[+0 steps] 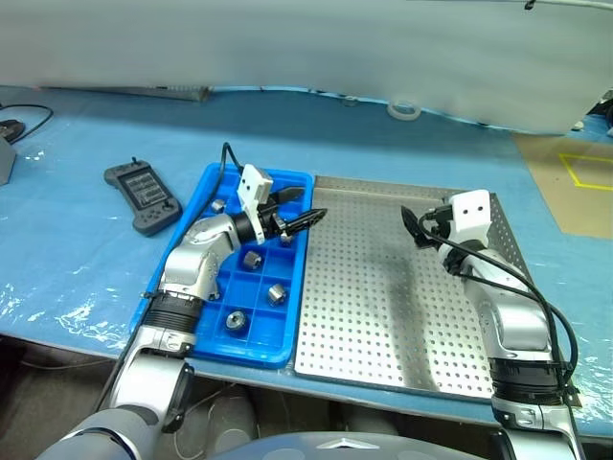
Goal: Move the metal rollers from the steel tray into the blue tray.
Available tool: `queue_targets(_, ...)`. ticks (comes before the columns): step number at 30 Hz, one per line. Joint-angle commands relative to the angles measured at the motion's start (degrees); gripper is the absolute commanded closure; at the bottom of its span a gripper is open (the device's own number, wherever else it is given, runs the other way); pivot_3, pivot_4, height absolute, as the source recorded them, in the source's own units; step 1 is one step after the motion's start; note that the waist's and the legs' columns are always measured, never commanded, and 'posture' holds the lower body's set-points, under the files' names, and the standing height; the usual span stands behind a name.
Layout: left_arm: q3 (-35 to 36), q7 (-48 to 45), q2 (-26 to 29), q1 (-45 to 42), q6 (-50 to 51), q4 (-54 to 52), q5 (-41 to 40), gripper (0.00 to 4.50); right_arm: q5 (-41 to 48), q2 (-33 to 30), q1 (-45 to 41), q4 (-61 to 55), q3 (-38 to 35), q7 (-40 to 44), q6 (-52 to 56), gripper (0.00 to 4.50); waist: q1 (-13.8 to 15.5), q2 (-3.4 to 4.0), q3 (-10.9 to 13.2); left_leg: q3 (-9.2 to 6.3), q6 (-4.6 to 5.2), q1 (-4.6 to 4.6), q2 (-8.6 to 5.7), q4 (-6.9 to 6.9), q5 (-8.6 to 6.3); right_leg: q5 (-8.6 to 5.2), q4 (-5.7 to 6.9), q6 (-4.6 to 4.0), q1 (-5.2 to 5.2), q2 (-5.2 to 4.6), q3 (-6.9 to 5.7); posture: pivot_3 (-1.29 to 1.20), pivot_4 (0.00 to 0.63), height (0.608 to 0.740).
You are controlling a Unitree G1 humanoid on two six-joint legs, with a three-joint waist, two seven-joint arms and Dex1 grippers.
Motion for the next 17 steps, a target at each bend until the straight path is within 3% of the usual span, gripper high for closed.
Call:
queue_targets(1,0.0,-0.8,-0.3,-2.3,-1.1,-0.4,-0.1,0.16,0.1,-0.4,0.1,-2.7,-1.0,-0.5,-0.3,0.19,0.0,0.00,0.0,0.00,0.00,0.00,0.00,0.00,0.00,0.00,0.00,0.00,0.00,0.00,0.01,-0.17,0.150,0.740)
queue_targets(17,0.0,-0.8,-0.1,-1.1,-0.9,-1.4,-0.1,0.16,-0.3,0.0,0.7,-3.2,0.3,-0.9,-0.5,0.19,-0.2,0.00,0.0,0.00,0.00,0.00,-0.01,-0.01,0.00,0.00,-0.02,0.00,0.00,-0.01,0.00,-0.16,0.150,0.740)
